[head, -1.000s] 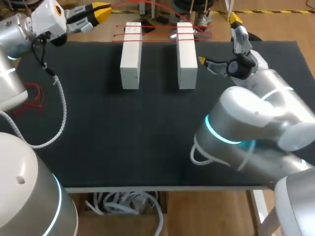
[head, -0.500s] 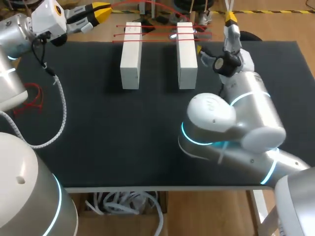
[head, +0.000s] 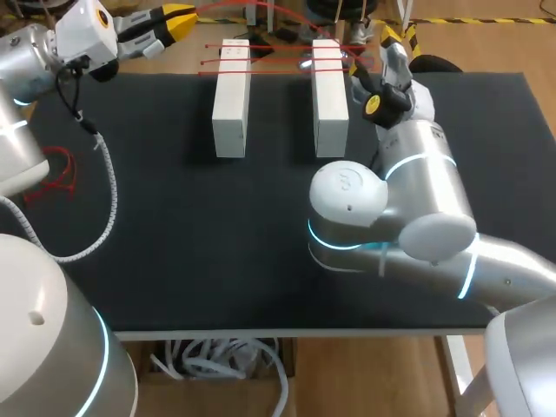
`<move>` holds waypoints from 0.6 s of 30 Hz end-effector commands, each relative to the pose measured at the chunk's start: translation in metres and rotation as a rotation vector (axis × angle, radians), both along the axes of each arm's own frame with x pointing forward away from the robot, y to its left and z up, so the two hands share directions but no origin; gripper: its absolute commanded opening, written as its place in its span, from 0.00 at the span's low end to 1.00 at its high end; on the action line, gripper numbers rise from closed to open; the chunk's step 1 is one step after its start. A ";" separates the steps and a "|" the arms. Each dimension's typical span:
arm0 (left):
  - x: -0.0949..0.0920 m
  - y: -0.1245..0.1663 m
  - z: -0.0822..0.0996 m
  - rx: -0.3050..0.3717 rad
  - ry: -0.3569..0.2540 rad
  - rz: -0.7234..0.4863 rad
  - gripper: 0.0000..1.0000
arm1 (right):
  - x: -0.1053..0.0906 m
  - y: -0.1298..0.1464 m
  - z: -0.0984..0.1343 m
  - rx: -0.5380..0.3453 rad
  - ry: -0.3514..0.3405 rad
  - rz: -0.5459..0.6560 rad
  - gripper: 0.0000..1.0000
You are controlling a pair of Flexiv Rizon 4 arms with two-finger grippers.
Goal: Grab the tape and strap the tape.
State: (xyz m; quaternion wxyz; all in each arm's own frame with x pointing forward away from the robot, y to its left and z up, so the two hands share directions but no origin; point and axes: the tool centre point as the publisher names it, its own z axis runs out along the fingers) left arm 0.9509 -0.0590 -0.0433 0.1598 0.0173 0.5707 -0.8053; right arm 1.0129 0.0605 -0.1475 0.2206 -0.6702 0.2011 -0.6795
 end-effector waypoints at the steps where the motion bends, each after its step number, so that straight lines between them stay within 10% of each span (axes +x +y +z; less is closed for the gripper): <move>1: 0.000 0.000 0.000 -0.001 -0.002 -0.001 0.00 | 0.003 0.003 0.004 -0.003 0.039 -0.053 0.44; 18: 0.000 0.000 0.000 -0.001 -0.002 -0.001 0.00 | 0.011 0.008 0.006 0.003 0.036 -0.057 0.46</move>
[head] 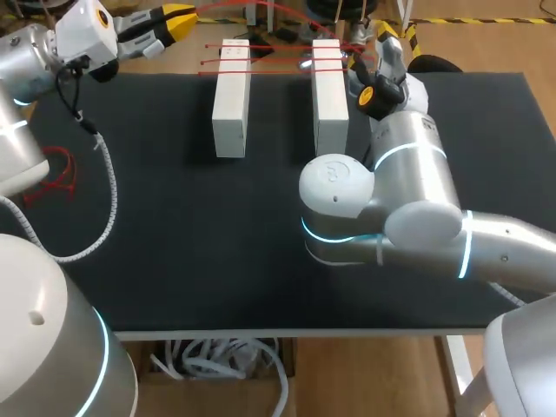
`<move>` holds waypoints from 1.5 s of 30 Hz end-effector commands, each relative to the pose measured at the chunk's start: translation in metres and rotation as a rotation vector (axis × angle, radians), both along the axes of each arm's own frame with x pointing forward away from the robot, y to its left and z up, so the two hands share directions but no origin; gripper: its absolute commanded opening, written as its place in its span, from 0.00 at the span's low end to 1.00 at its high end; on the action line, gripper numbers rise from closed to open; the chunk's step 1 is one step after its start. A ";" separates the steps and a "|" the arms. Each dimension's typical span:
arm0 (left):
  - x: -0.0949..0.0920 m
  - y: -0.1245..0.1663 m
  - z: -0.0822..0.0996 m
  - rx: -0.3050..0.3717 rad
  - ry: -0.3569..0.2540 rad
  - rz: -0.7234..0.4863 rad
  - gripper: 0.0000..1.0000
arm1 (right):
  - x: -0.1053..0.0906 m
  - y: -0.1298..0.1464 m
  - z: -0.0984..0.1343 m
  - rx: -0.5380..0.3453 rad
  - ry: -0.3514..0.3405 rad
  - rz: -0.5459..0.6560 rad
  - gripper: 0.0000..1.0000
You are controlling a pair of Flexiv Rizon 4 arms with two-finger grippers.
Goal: Grab the tape and strap the tape.
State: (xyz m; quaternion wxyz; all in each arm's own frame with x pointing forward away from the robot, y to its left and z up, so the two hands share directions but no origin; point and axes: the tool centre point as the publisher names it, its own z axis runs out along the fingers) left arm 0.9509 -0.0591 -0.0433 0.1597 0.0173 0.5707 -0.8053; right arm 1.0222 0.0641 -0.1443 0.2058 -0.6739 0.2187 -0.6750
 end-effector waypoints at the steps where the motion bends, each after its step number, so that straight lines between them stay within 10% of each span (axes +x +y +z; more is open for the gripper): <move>1: 0.000 0.000 0.000 -0.001 -0.002 -0.001 0.00 | 0.001 0.005 0.003 0.000 0.010 -0.015 0.46; 28: 0.000 0.000 0.000 -0.001 -0.002 -0.001 0.00 | -0.005 0.011 0.006 0.011 0.007 -0.006 0.42; 38: 0.000 0.000 0.000 -0.001 -0.002 -0.001 0.00 | -0.004 0.012 0.008 0.009 0.002 -0.007 0.02; 45: 0.000 0.000 0.000 -0.001 -0.002 -0.001 0.00 | -0.002 0.010 0.009 -0.007 -0.003 -0.003 0.00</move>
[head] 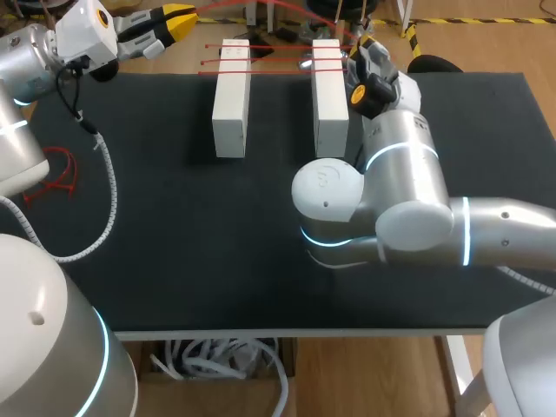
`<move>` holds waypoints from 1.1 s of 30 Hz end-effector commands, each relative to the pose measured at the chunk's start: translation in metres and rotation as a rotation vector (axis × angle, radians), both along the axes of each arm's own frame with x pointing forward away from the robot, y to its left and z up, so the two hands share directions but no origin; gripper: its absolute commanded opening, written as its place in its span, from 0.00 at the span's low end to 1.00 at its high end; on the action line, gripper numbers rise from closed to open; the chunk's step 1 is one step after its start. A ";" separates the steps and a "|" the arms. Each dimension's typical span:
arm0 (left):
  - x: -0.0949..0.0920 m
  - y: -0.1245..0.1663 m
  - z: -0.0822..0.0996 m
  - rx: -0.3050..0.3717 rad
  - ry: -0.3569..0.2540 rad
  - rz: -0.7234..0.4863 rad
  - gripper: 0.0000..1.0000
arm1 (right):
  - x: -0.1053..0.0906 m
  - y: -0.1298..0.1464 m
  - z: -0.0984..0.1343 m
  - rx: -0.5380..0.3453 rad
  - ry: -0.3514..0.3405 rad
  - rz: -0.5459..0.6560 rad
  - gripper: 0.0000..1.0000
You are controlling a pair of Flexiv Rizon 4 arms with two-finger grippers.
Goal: Grab the tape and strap the tape.
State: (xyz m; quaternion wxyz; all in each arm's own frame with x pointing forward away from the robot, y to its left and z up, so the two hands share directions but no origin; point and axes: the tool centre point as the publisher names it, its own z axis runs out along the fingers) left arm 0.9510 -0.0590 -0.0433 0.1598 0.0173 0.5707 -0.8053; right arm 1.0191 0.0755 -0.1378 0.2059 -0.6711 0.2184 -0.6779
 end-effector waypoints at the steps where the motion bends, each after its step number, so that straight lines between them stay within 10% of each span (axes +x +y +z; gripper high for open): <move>1: 0.000 0.000 0.000 -0.001 -0.002 -0.001 0.00 | 0.001 -0.001 0.003 -0.017 0.005 -0.001 0.00; 18: 0.000 0.000 0.000 -0.001 -0.002 -0.001 0.00 | -0.006 -0.012 0.029 -0.428 -0.100 -0.070 0.00; 33: 0.000 0.000 0.000 -0.001 -0.002 -0.001 0.00 | -0.006 -0.012 0.029 -0.428 -0.100 -0.070 0.00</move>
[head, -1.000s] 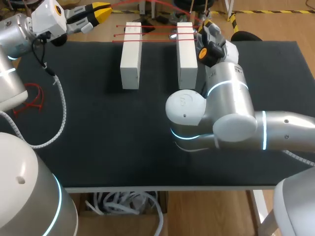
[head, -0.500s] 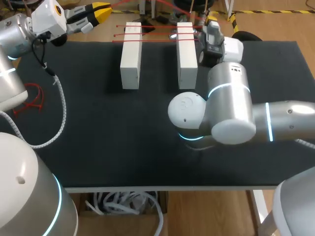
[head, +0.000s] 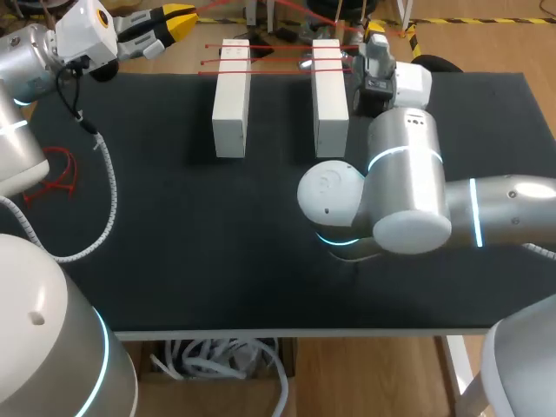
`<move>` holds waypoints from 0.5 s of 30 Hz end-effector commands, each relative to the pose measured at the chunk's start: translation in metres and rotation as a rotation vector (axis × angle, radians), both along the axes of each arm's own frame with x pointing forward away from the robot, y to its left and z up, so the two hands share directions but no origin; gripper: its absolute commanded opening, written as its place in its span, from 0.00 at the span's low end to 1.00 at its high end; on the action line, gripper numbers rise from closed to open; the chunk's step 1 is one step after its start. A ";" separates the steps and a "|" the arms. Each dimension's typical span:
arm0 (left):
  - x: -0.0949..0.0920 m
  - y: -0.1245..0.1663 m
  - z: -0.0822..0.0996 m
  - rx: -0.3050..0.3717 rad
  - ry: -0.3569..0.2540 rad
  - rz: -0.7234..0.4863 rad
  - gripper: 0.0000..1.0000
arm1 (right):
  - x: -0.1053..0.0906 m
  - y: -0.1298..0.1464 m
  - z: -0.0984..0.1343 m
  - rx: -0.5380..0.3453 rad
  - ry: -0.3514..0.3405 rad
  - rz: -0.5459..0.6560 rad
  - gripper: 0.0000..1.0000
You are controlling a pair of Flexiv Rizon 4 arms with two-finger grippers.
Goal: Grab the tape and strap the tape.
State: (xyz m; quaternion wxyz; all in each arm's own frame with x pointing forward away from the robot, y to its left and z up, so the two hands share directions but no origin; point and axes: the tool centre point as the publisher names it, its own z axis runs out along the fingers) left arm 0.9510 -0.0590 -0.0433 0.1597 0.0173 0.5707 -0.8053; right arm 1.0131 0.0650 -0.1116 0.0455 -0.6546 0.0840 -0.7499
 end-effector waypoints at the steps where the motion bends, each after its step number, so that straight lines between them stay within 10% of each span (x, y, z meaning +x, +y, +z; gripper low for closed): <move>1: 0.000 0.000 0.000 -0.001 -0.002 -0.001 0.00 | 0.000 -0.002 0.003 -0.002 0.006 0.003 0.00; 15: -0.002 0.005 0.005 0.040 0.004 -0.034 0.00 | 0.000 -0.002 0.003 -0.002 0.006 0.003 0.00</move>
